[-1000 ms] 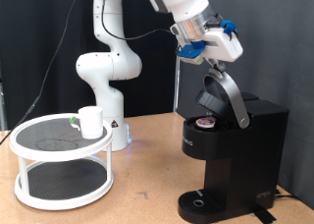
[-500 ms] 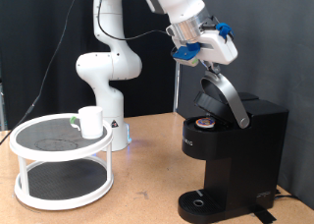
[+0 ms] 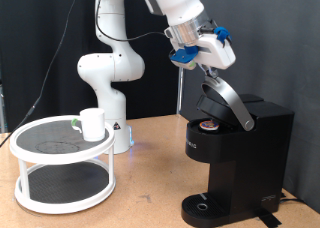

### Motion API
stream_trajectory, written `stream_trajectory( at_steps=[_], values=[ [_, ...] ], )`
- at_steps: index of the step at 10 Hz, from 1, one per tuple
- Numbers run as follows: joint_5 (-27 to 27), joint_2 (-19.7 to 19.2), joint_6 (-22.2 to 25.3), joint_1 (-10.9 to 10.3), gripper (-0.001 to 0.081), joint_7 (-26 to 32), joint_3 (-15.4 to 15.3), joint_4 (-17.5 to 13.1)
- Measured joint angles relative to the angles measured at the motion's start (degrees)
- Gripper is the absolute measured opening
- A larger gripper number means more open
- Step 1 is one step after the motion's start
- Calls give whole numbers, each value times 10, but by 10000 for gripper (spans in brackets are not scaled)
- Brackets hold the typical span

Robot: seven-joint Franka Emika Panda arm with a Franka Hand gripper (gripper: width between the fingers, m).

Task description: Make a cup of coffee with the keurig machine

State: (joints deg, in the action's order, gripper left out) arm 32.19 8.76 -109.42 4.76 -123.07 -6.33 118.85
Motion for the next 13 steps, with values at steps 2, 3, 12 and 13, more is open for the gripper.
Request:
stream_trajectory(
  at_steps=[2, 3, 12, 13],
  values=[
    [-14, 0, -10, 5, 5, -4, 0, 8],
    [-18, 0, -15, 8, 5, -4, 1, 12],
    [-50, -35, -99, 30, 5, -1, 4, 76],
    [-50, -41, -108, 30, 5, 1, 4, 82]
  ],
)
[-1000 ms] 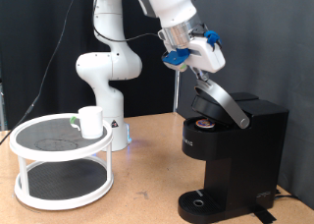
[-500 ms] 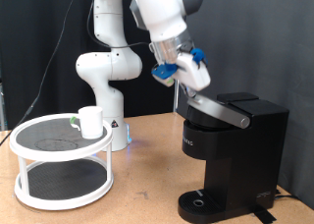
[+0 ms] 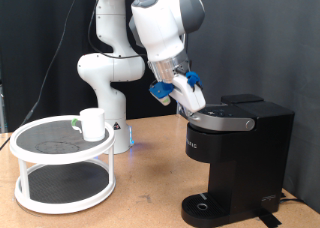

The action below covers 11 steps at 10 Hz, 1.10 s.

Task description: Make a cup of coffee with the keurig machine

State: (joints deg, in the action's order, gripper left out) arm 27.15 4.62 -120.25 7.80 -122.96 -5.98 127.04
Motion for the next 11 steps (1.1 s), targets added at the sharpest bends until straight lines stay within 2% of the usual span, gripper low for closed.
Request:
stream_trajectory(
  at_steps=[2, 6, 11],
  values=[
    [0, -10, -17, 0, 5, 4, 0, 5],
    [2, -10, -18, 0, 5, 13, 0, 5],
    [36, 3, -47, 0, 5, 77, 3, 27]
  ],
)
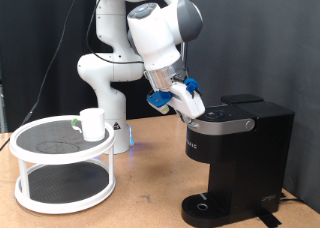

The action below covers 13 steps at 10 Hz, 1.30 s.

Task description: Make a cup of coffee with the keurig machine

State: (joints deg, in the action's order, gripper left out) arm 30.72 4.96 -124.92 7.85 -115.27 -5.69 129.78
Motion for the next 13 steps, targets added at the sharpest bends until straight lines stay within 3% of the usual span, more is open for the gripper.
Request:
stream_trajectory(
  at_steps=[5, 9, 11, 13],
  values=[
    [50, 29, -10, 3, 5, 55, 22, 20],
    [65, 48, 5, 4, 5, 62, 33, 24],
    [72, 53, -47, 4, 5, 61, 31, 39],
    [111, 83, -82, 4, 5, 57, 33, 80]
  ],
)
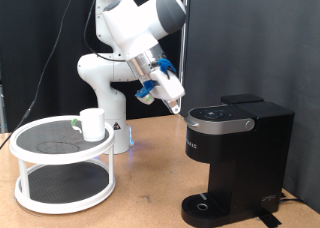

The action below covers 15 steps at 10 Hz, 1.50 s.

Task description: Make a cup of coffee with the keurig machine

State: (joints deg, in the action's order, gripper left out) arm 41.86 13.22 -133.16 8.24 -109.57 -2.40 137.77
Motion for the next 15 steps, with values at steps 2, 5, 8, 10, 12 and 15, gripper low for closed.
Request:
stream_trajectory(
  at_steps=[2, 5, 8, 10, 12, 15],
  values=[
    [29, 37, 54, 0, 5, 13, 17, 31],
    [22, 89, 157, 2, 5, 64, 53, 57],
    [-53, 139, 219, 18, 5, 81, 66, 80],
    [-61, 159, 225, 22, 5, 91, 70, 94],
    [-68, 160, 250, 26, 5, 93, 80, 95],
    [-122, 171, 275, 59, 5, 107, 112, 95]
  ],
)
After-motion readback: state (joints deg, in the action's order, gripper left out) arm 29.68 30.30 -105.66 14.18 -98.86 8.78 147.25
